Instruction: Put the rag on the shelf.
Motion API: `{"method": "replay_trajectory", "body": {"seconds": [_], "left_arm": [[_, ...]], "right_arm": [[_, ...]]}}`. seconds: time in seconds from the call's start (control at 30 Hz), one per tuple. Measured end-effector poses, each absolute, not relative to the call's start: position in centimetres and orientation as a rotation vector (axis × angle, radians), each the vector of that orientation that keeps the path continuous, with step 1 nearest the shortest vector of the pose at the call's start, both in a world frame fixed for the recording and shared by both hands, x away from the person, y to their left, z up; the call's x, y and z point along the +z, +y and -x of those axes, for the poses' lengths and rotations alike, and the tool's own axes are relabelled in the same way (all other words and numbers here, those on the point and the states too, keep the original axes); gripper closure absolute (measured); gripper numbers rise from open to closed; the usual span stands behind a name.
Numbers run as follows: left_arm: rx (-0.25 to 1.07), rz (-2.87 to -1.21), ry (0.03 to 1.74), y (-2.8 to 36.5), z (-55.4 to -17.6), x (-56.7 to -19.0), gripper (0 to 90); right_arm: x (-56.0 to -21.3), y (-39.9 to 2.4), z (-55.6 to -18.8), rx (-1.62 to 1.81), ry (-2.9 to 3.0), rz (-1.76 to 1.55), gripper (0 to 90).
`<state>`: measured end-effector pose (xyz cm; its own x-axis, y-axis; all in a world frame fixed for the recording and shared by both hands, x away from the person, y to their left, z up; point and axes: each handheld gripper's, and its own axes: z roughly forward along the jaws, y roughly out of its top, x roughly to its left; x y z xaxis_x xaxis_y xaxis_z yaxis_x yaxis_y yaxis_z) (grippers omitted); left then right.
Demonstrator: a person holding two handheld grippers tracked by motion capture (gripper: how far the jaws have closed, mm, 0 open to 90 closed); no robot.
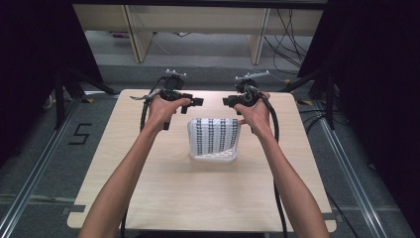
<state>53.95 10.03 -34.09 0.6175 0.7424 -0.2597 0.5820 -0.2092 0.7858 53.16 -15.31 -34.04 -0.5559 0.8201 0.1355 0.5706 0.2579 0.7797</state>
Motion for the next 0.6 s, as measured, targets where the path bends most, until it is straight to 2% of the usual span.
{"method": "replay_trajectory", "body": {"seconds": [0.6], "left_arm": [[0.172,-1.856,1.050,11.2,-52.2,-33.2,35.8]], "right_arm": [[-33.2,-16.5,-52.1,1.240,2.223,-1.249,57.4]]}}
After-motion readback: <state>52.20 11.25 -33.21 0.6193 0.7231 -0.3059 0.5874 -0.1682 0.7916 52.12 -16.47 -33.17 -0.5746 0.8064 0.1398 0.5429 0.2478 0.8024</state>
